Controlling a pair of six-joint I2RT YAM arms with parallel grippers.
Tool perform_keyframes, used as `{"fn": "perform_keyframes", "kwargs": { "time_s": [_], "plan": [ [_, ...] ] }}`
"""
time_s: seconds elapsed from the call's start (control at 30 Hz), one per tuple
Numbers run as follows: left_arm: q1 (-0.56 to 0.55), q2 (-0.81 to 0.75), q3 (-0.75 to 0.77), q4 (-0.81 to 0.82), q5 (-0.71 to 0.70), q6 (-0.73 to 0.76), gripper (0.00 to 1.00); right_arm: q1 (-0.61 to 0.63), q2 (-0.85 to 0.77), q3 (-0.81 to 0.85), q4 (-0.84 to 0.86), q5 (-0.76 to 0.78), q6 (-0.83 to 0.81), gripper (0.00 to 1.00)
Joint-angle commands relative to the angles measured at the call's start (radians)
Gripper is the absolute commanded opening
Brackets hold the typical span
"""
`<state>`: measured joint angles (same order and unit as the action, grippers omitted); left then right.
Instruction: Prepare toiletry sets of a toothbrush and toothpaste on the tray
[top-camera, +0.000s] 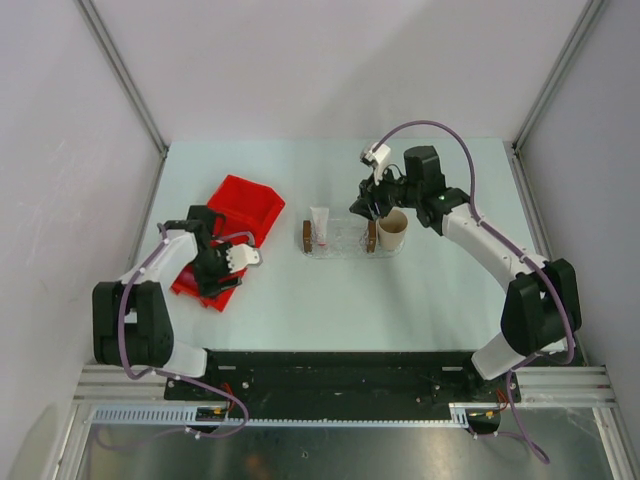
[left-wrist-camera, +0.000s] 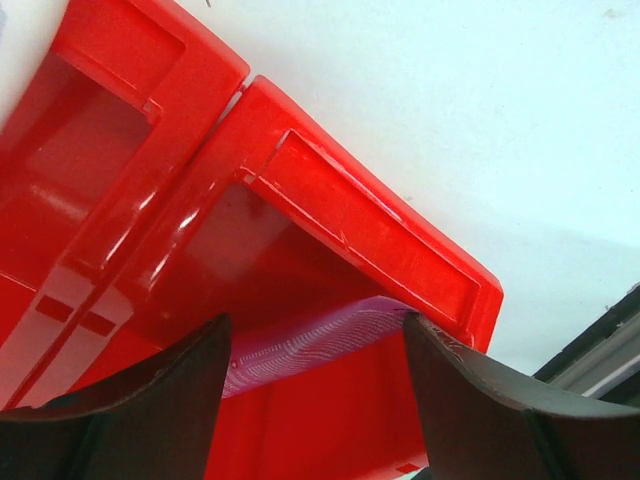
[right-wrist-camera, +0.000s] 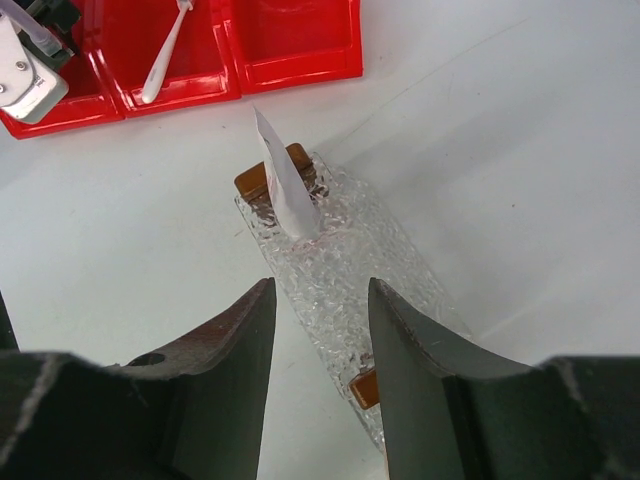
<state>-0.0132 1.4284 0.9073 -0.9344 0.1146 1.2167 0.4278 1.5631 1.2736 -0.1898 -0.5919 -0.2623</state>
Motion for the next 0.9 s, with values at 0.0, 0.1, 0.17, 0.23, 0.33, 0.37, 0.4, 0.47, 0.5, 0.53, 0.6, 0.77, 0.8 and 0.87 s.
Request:
{"fn": "perform_keyframes", "kwargs": {
  "time_s": [0.0, 0.1, 0.17, 0.23, 0.33, 0.37, 0.4, 0.47, 0.5, 0.53, 0.6, 0.77, 0.8, 0.87],
  "plan": [
    [0.009, 0.05, 0.039, -0.006, 0.027, 0.057, 0.75, -0.001, 0.009, -0.003, 0.006, -0.011, 0.006, 0.46],
    [0.009, 0.07, 0.039, -0.006, 0.028, 0.052, 0.74, -0.003, 0.009, -0.005, 0.006, -0.011, 0.005, 0.46],
    [0.009, 0.073, 0.036, -0.006, 0.034, 0.049, 0.72, -0.003, 0.011, -0.005, 0.006, -0.011, 0.003, 0.46],
    [0.009, 0.076, 0.031, -0.006, 0.039, 0.047, 0.67, -0.004, 0.014, -0.005, 0.007, -0.011, 0.003, 0.46],
    [0.009, 0.073, 0.03, -0.006, 0.042, 0.043, 0.55, -0.003, 0.018, -0.003, 0.007, -0.013, 0.005, 0.46],
    [0.009, 0.07, 0.03, -0.006, 0.042, 0.041, 0.52, -0.004, 0.02, -0.003, 0.009, -0.014, 0.005, 0.46],
    [0.009, 0.067, 0.03, -0.004, 0.043, 0.038, 0.49, -0.004, 0.021, -0.003, 0.007, -0.014, 0.005, 0.46],
    [0.009, 0.061, 0.03, -0.007, 0.048, 0.037, 0.43, -0.004, 0.022, -0.003, 0.007, -0.014, 0.003, 0.46],
    [0.009, 0.061, 0.031, -0.007, 0.045, 0.038, 0.41, -0.003, 0.022, -0.005, 0.007, -0.011, 0.003, 0.45],
    [0.009, 0.061, 0.031, -0.009, 0.043, 0.037, 0.36, -0.004, 0.023, -0.005, 0.006, -0.011, 0.003, 0.46],
    [0.009, 0.063, 0.038, -0.007, 0.036, 0.03, 0.31, -0.003, 0.025, -0.003, 0.009, -0.009, 0.001, 0.45],
    [0.01, 0.056, 0.056, -0.007, 0.036, 0.023, 0.18, -0.004, 0.029, -0.005, 0.006, -0.009, 0.001, 0.45],
    [0.009, 0.053, 0.061, -0.009, 0.034, 0.024, 0.15, -0.003, 0.029, -0.003, 0.006, -0.011, 0.001, 0.45],
    [0.009, 0.049, 0.064, -0.009, 0.031, 0.026, 0.12, -0.004, 0.032, -0.003, 0.006, -0.014, 0.003, 0.45]
  ]
}}
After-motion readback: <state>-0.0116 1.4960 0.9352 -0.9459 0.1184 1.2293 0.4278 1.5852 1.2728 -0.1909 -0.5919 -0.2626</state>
